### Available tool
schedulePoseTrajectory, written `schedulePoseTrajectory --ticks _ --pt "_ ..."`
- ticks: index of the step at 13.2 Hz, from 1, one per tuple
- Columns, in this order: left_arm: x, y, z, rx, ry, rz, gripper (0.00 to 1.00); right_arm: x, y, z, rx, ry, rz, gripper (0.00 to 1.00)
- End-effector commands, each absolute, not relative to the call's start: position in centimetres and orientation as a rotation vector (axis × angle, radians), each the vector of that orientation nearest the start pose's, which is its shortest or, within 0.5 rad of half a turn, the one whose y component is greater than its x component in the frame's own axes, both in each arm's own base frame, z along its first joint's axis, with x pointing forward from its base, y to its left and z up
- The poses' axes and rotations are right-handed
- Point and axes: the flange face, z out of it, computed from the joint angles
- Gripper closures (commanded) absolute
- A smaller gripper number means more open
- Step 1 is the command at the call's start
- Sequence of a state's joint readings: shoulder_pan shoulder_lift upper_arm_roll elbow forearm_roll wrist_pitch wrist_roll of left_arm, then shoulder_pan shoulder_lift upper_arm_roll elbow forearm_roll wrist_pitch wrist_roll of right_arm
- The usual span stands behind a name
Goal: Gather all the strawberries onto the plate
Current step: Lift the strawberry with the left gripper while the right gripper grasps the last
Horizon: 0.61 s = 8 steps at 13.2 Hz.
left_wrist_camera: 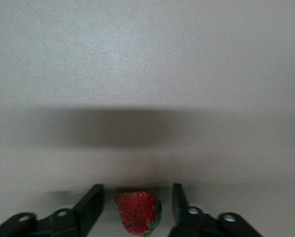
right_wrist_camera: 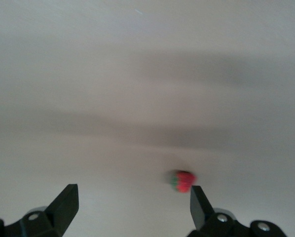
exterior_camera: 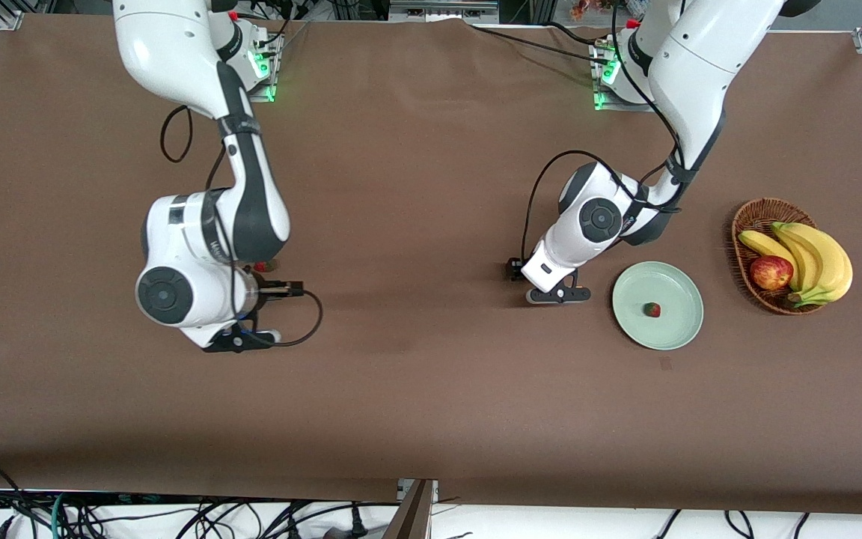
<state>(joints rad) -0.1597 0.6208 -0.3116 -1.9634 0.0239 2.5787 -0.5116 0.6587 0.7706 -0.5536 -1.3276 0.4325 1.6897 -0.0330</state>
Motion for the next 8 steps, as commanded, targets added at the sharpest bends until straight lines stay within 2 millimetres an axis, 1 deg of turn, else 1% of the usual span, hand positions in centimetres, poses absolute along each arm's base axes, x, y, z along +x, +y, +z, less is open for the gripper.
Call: schedulePoseTrajectory --ticks 1,2,3,4,5,8 --pt "55.1 -27.6 17.3 -3.284 -0.113 0.081 0.91 65.6 17.0 27.0 -3.102 -0.186 0.493 0.00" --pt "55.2 -27.4 17.7 -3.280 -0.114 0.083 0.98 65.3 16.2 25.9 -3.104 -0.193 0.488 0.00" --pt "55.3 -27.1 18.3 -3.268 -0.113 0.105 1.00 64.8 15.5 24.9 -3.107 -0.187 0.483 0.00" --pt "55.4 -26.8 18.7 -3.252 -0.107 0.139 1.00 64.3 15.4 24.2 -3.112 -0.183 0.480 0.00" --pt "55.8 -26.4 19.8 -3.237 -0.056 0.157 1.00 63.9 15.0 23.4 -3.115 -0.173 0.488 0.00" --pt "58.4 -22.6 22.8 -3.202 0.123 0.248 1.00 62.1 15.3 20.9 -3.128 -0.169 0.505 0.00"
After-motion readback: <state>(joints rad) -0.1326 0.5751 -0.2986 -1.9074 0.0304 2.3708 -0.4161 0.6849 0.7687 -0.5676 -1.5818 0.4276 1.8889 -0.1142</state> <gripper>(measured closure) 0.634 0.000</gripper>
